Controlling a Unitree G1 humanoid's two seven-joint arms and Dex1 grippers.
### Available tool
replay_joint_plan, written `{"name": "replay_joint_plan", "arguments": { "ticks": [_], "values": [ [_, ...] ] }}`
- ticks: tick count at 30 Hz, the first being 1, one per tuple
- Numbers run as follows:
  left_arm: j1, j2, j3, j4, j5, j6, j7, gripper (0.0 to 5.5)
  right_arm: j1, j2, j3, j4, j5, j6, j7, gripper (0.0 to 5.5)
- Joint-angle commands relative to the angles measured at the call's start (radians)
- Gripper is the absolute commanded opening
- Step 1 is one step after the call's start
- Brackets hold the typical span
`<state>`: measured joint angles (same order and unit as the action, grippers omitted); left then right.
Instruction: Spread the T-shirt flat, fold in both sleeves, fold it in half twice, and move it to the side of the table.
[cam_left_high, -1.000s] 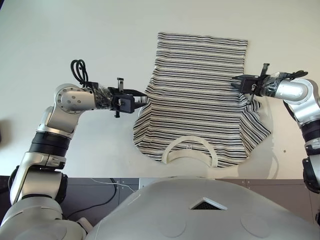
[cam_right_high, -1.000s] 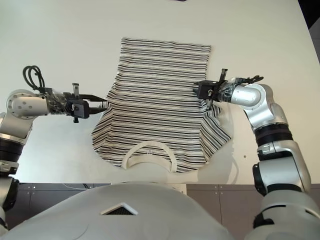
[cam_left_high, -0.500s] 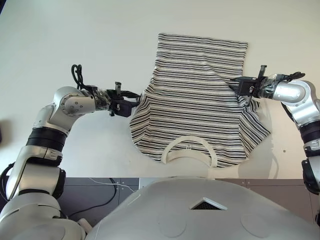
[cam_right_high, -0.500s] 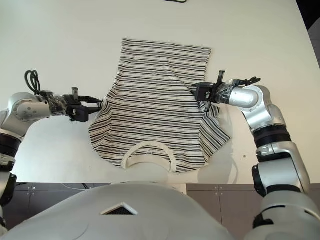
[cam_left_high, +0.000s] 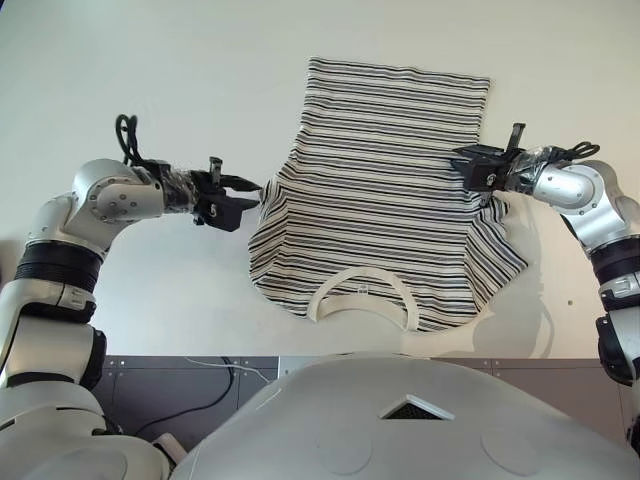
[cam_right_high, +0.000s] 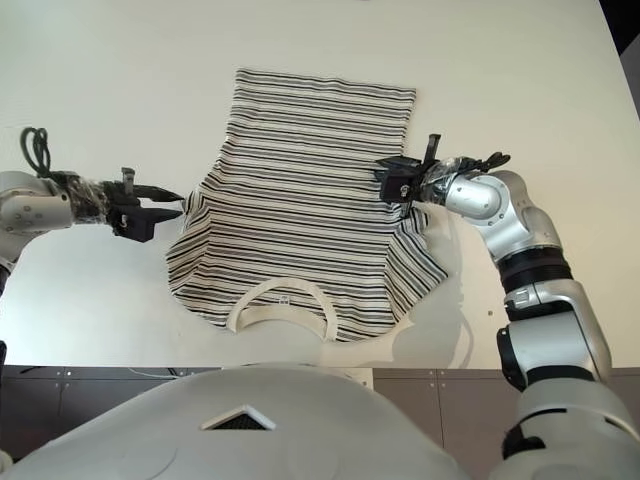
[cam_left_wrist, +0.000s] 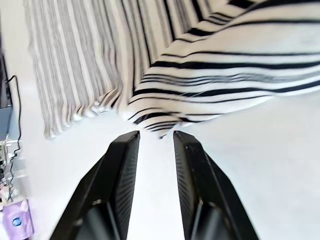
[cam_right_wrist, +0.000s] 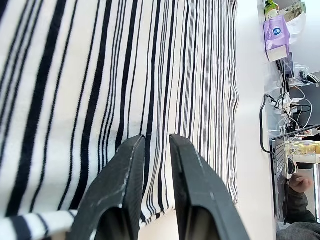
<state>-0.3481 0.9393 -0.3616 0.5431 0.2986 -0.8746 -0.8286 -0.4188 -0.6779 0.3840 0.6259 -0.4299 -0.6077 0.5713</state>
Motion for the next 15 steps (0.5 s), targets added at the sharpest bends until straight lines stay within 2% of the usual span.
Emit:
{"name": "replay_joint_plan", "arguments": {
  "ticks": [1, 4, 6, 15],
  "values": [
    [0.242, 0.113, 0.09, -0.186, -0.184, 0.099, -0.036, 1.42, 0.027, -0.011, -0.014, -0.048, 0.008, 0.006, 0.005, 0.93],
    [0.508, 0.17, 0.148, -0.377, -0.265, 0.14, -0.015, 1.87, 0.083, -0.033, -0.039, -0.105, 0.02, 0.025, 0.002, 0.93],
    [0.643, 0.171, 0.177, -0.453, -0.244, 0.153, 0.019, 1.87, 0.118, -0.045, -0.057, -0.137, 0.027, 0.038, 0.001, 0.93],
    [0.686, -0.034, 0.234, -0.516, -0.081, 0.277, 0.249, 1.87, 0.136, -0.039, -0.07, -0.175, 0.033, 0.069, 0.012, 0.93]
  ]
}}
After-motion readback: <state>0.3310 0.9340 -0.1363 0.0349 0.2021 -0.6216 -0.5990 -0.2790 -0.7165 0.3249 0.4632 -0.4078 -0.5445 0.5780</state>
